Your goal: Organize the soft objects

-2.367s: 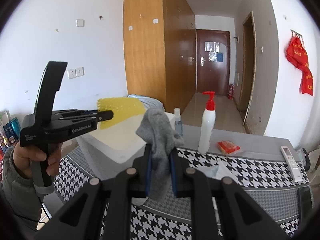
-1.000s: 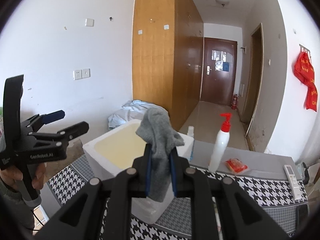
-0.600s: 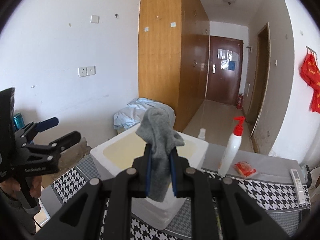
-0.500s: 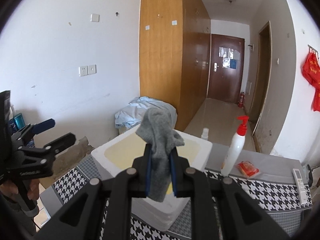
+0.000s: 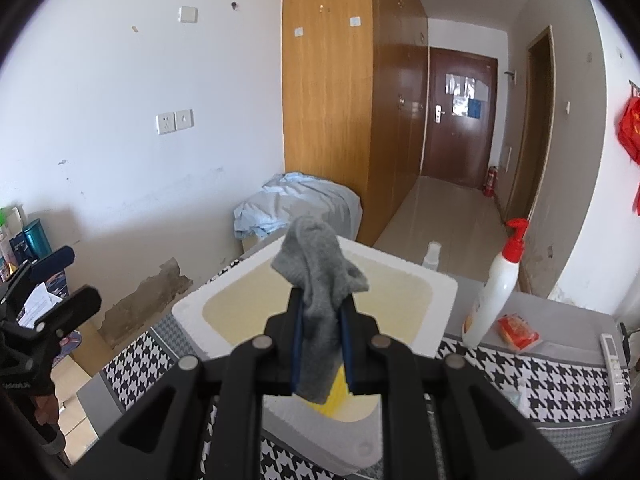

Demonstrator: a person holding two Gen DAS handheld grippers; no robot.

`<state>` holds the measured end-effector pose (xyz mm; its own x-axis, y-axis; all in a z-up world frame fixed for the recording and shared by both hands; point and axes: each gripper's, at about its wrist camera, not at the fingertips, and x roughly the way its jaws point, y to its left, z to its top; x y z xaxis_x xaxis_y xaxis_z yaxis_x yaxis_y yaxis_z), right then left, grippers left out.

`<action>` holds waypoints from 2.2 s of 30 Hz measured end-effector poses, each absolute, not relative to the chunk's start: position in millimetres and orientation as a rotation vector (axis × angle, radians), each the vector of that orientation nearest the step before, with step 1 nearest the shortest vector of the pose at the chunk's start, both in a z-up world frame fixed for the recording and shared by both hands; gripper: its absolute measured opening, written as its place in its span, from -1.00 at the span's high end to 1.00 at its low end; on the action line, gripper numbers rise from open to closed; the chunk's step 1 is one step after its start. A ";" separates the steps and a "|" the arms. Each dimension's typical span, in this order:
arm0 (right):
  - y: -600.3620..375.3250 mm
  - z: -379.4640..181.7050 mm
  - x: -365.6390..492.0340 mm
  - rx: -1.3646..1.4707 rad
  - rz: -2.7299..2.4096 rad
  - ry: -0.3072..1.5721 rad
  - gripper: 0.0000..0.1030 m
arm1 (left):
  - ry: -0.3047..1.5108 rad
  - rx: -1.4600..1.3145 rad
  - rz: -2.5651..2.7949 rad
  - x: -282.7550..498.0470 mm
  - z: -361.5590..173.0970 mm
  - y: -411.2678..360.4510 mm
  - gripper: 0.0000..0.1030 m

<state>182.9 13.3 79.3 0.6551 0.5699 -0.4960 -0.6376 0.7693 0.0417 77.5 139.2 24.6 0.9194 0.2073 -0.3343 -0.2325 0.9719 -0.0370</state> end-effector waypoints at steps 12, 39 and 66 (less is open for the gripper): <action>24.1 71.2 193.8 -0.145 0.685 0.562 -0.34 | 0.356 -0.087 0.221 77.8 16.2 142.4 -0.97; -1.6 80.6 169.1 -0.094 0.647 0.523 -0.99 | 0.335 -0.076 0.189 71.5 24.8 122.2 -0.97; -76.2 84.9 145.8 -0.042 0.480 0.439 -0.99 | 0.304 -0.025 0.077 71.5 40.8 59.2 -0.97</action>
<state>145.8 -76.2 84.9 0.7960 0.4375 -0.4183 -0.4555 0.8881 0.0622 71.5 59.2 40.8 0.9513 0.0717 -0.2999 -0.0792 0.9968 -0.0131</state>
